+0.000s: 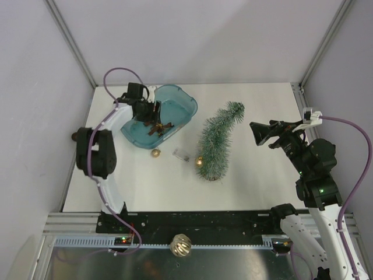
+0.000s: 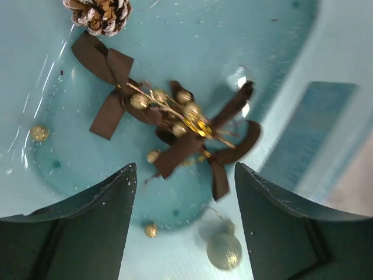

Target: Decorate the small christmas tree

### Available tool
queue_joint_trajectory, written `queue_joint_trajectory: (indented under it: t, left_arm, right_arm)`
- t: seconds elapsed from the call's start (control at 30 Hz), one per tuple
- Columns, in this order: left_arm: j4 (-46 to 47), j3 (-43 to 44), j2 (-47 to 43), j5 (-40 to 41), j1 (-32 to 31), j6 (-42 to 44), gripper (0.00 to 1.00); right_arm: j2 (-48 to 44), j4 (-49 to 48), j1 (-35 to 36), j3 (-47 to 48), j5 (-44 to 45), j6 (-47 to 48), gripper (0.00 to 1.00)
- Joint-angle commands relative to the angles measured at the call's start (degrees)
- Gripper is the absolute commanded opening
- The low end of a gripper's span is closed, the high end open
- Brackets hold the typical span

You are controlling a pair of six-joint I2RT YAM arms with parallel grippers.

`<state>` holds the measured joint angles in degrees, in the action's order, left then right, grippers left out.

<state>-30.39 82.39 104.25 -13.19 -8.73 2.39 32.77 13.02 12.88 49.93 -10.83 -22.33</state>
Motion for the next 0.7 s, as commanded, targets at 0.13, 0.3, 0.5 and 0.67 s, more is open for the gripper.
queue_joint_trajectory:
  t: [0.13,0.3,0.5,0.67]
  left_arm:
    - [-0.9,11.6,13.6,4.7,1.5,-0.2,0.69]
    - [-0.9,15.6,18.4,4.0,1.6,-0.6,0.65]
    - [-0.9,16.6,20.4,-0.6,1.6,-0.2,0.25]
    - [-0.9,14.0,16.3,-3.6,1.6,-0.1,0.14]
  right_arm:
    - [-0.3,1.8,-0.4,1.8,1.7,1.1,0.99]
    - [-0.3,2.2,-0.5,1.8,1.6,1.0,0.98]
    - [-0.4,2.5,-0.4,2.1,1.3,0.5,0.98]
    - [-0.2,3.4,-0.4,3.3,1.1,0.8,0.98]
